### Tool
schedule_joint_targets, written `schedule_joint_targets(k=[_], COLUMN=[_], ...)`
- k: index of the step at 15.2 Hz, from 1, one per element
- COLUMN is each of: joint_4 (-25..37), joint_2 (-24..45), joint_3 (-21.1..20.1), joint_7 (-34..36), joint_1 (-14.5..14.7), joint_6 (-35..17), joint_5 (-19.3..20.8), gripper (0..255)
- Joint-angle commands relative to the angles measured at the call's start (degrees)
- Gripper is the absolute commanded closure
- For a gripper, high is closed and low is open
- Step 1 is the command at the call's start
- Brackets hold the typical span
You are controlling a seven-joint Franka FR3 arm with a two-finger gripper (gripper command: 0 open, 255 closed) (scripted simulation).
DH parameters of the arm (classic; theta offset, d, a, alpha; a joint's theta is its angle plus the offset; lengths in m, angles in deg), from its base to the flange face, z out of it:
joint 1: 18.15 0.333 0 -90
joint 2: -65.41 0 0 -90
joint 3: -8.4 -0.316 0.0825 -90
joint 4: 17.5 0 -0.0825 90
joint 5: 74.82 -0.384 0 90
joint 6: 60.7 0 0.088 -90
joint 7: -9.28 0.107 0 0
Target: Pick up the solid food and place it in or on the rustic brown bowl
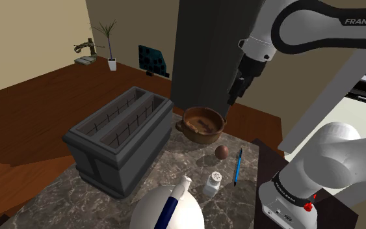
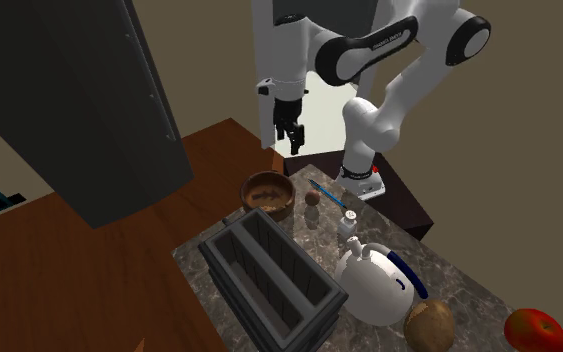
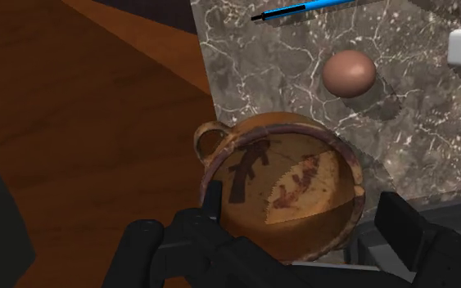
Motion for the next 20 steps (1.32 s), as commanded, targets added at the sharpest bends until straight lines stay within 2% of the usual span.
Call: schedule_joint_targets(k=[1, 12, 20], joint_4=[-2.57, -13.96, -17.99], joint_2=[0.73, 7.36, 10.89], joint_3=[-0.92, -5.98, -7.33], joint_7=[0.29, 1.19, 0.65], joint_1=[1.10, 8.77, 10.10], joint_6=[-1.58, -10.80, -18.41], joint_5=[-1.28, -10.01, -12.28], gripper=[0, 0, 0])
